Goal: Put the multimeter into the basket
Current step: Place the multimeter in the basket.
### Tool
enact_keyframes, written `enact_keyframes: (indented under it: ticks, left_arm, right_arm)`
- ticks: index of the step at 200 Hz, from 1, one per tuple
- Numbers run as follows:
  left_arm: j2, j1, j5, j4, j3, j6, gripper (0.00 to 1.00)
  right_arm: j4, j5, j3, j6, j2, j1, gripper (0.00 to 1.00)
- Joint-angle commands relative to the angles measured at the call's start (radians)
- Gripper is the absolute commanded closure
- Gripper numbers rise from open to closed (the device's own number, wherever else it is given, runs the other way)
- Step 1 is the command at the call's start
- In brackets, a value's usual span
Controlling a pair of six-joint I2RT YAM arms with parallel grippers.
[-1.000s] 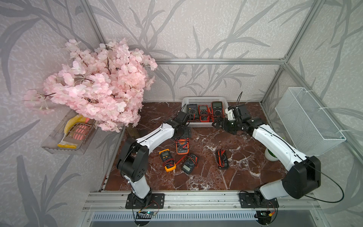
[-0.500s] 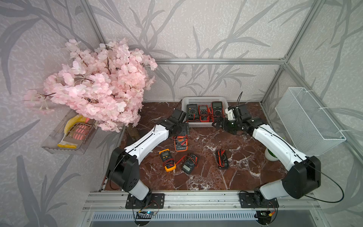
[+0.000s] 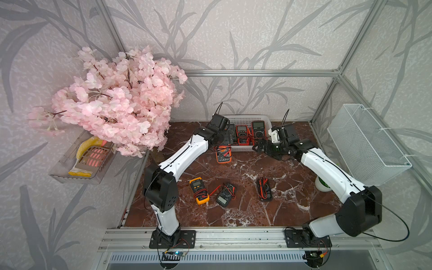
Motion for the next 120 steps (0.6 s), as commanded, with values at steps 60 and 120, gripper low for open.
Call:
enact_keyframes:
  ticks: [60,120]
  left_arm:
    - [0.259,-0.003,-0.01,-0.011,0.388,0.062,0.6]
    - [0.453,-0.004,-0.027,-0.006,0.658,0.069,0.6]
  right_arm:
    - [0.006,-0.008,0.024,-0.007,-0.013,-0.033,0.01]
    - [-0.001,-0.003,0.0,-0.019,-0.034,-0.063,0.01]
